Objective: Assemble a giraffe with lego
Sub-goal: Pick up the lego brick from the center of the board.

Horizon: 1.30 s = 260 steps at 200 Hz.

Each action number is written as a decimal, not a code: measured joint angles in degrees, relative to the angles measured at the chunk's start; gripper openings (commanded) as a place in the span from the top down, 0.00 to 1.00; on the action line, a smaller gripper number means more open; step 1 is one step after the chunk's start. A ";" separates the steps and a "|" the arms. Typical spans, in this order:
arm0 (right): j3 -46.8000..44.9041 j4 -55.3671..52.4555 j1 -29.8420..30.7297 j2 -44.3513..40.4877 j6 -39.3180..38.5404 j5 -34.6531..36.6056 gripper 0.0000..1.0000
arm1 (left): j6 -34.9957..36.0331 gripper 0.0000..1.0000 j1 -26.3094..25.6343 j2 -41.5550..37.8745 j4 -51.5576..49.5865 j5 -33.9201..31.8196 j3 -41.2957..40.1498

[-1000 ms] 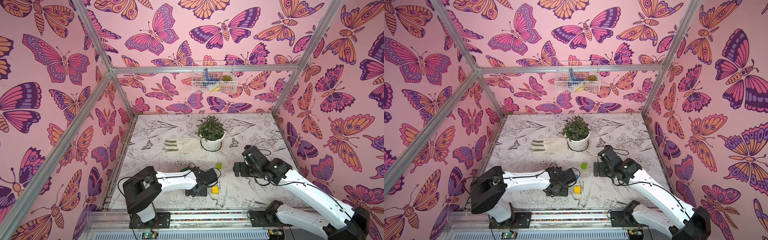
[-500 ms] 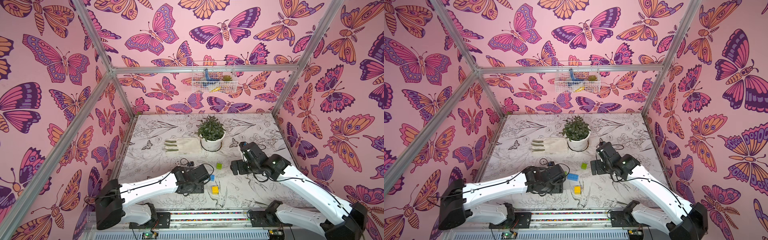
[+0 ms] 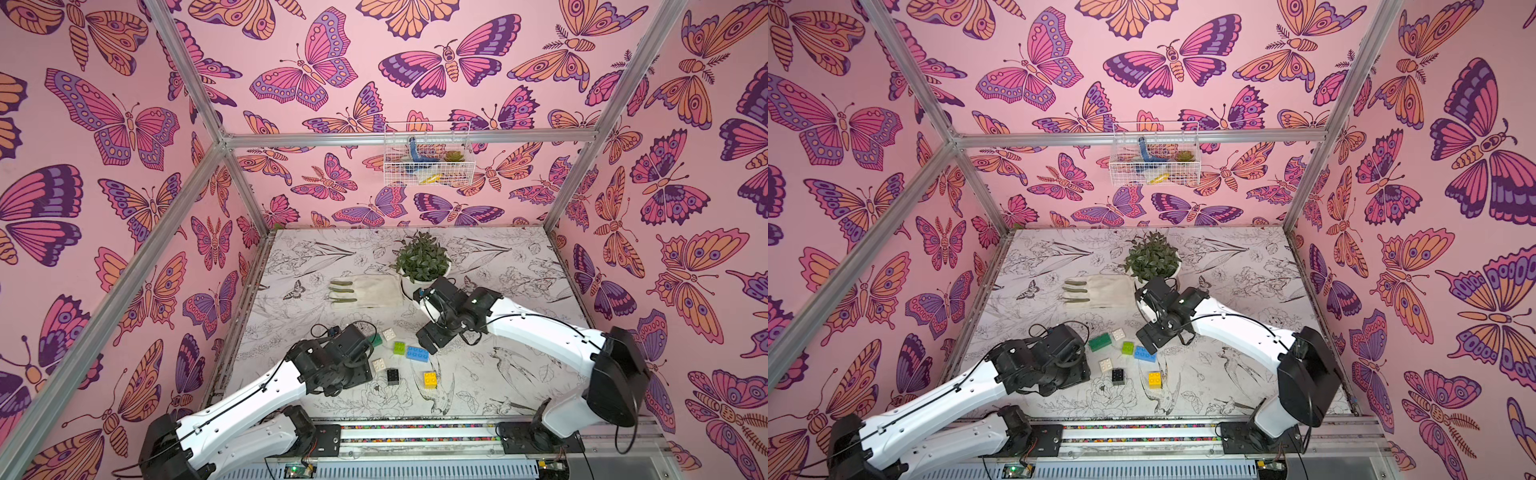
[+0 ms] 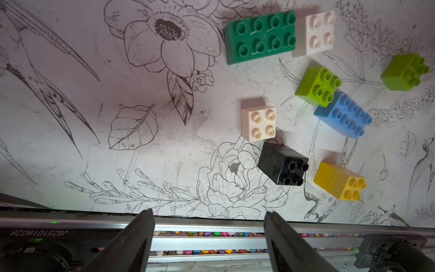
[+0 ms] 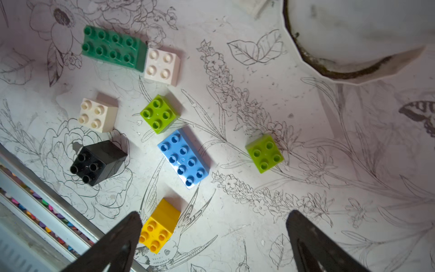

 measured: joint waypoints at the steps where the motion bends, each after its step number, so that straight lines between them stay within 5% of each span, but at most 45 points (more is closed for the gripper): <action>1: 0.02 0.07 0.04 0.11 -0.11 -0.09 0.00 | -0.04 0.15 0.00 -0.11 -0.02 0.02 -0.09; 38: 0.00 2.21 1.66 4.09 -3.37 -1.25 0.05 | -1.57 0.07 0.52 -4.81 -1.42 1.51 -3.72; 163: 0.20 5.18 3.91 15.91 -11.76 -3.26 0.21 | -1.22 0.10 1.60 -2.73 -3.23 2.38 -3.41; 260: 0.83 6.86 3.91 16.81 -12.72 -3.02 0.79 | -0.59 0.11 2.27 -2.71 -3.17 2.43 -3.41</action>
